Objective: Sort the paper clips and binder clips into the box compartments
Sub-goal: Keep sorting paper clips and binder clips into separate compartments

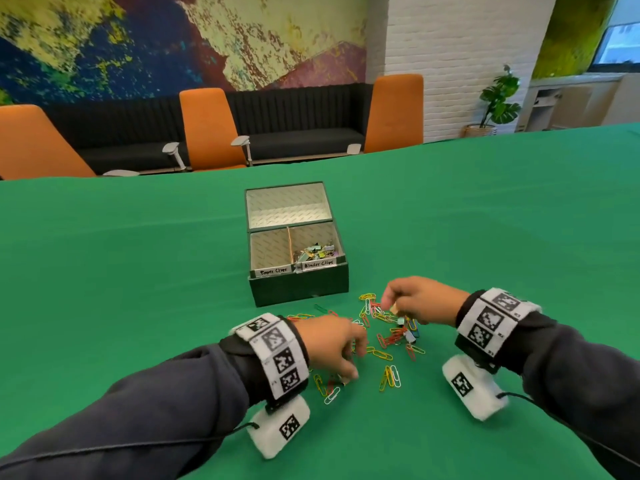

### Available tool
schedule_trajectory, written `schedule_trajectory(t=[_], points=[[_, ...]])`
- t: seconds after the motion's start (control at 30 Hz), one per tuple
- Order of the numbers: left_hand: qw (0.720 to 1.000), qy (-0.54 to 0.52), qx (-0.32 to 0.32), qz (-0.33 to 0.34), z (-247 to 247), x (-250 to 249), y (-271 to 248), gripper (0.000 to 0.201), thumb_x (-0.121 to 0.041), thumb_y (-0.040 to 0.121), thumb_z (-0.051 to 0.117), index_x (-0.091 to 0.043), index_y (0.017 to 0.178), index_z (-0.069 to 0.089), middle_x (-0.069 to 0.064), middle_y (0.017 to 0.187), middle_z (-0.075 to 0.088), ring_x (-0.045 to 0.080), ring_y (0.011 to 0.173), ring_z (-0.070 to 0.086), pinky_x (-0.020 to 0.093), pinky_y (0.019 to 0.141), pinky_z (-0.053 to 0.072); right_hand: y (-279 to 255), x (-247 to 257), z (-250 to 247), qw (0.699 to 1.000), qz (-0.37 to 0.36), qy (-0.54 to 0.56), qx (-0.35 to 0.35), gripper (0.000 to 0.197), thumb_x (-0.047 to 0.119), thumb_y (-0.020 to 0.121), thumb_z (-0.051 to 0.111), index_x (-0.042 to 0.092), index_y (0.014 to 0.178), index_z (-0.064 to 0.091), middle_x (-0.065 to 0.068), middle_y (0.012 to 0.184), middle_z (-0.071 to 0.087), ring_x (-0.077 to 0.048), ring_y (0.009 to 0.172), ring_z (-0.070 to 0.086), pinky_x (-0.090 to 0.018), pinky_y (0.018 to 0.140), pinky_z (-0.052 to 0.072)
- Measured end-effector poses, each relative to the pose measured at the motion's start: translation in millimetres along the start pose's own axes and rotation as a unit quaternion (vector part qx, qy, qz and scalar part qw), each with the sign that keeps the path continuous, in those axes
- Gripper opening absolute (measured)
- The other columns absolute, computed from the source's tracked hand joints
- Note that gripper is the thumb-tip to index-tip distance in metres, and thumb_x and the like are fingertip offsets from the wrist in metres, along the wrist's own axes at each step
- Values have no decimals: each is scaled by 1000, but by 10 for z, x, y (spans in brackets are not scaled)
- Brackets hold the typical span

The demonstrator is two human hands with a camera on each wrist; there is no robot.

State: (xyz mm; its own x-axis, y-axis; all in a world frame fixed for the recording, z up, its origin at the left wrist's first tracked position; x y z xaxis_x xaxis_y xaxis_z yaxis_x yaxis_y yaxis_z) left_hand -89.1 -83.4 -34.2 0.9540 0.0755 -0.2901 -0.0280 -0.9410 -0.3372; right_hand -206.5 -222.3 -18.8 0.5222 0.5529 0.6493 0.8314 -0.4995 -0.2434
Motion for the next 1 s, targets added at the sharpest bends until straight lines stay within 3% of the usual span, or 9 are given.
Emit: schedule_trajectory(t=[0.07, 0.13, 0.27, 0.47, 0.57, 0.63, 0.77, 0.87, 1.0], points=[[995, 83, 47, -1, 62, -79, 41, 36, -28, 76, 72, -15, 104, 54, 8, 106, 60, 24, 91, 57, 31, 73, 42, 22, -33, -38, 971, 35, 233, -37, 33, -5, 86, 30, 13, 79, 57, -1, 59, 41, -8, 41, 30, -16, 36, 24], [992, 110, 58, -3, 82, -104, 58, 30, -22, 77, 70, -12, 101, 54, 8, 97, 59, 26, 87, 54, 32, 71, 41, 42, -74, -45, 905, 65, 416, -62, 29, -5, 86, 28, 7, 80, 54, -5, 60, 39, -9, 41, 32, -14, 34, 24], [992, 114, 55, -8, 58, -95, 26, 17, -3, 80, 53, -12, 95, 56, 6, 89, 54, 23, 83, 48, 33, 71, 39, 37, -106, -16, 823, 130, 549, -66, 21, 2, 93, 30, 4, 85, 50, -7, 63, 40, -17, 51, 40, -14, 30, 30], [997, -15, -45, -64, -72, 87, -42, 30, 5, 78, 39, -12, 90, 60, 7, 94, 64, 20, 83, 55, 29, 73, 44, 111, -112, 10, 905, 137, 398, -63, 21, 9, 90, 43, 7, 71, 52, -5, 63, 47, -12, 43, 39, -15, 30, 27], [976, -148, -122, -101, -169, 299, -86, 34, 8, 80, 35, -20, 78, 54, -4, 84, 61, 12, 68, 57, 29, 65, 52, 113, -72, -39, 956, 139, 256, -36, 18, 14, 88, 49, 12, 70, 52, 1, 59, 43, -10, 44, 33, -16, 37, 24], [960, -202, -154, -116, -204, 417, -140, 38, 11, 81, 37, -23, 84, 53, -3, 97, 61, 10, 64, 61, 29, 63, 54, 106, -3, -75, 988, 115, 103, -16, 16, 17, 88, 53, 16, 74, 49, 3, 62, 42, -9, 49, 33, -18, 41, 26], [966, -161, -143, -142, -210, 524, -231, 47, 5, 84, 49, -28, 118, 49, 0, 116, 60, 13, 72, 66, 29, 69, 54, 118, 103, -51, 986, 92, -139, -5, 14, 21, 85, 60, 18, 78, 49, -1, 89, 56, -14, 76, 50, -17, 56, 37], [961, -186, -153, -135, -209, 571, -262, 43, 4, 86, 49, -23, 119, 48, 0, 111, 64, 15, 85, 67, 29, 79, 54, 136, 147, 5, 977, 94, -190, 25, 11, 22, 86, 58, 15, 88, 50, -1, 94, 54, -16, 84, 49, -19, 62, 40], [915, -342, -182, -116, -246, 666, -315, 30, 6, 87, 49, -13, 110, 49, 6, 88, 70, 11, 72, 69, 21, 63, 55, 141, 243, 34, 981, 65, -183, 25, 11, 25, 88, 56, 16, 89, 51, 0, 90, 54, -12, 74, 48, -19, 60, 38]])
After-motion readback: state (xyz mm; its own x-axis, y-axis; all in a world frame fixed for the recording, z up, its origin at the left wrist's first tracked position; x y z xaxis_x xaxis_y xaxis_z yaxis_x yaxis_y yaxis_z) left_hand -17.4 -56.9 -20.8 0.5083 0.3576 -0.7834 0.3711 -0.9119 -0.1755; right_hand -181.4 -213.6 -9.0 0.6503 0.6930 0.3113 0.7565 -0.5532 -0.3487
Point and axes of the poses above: each hand's wrist, its own y-axis towards the middle knuckle, its own z-axis out of the palm, x = y × z, the point moved 2 cm from there along y, towards the middle knuckle
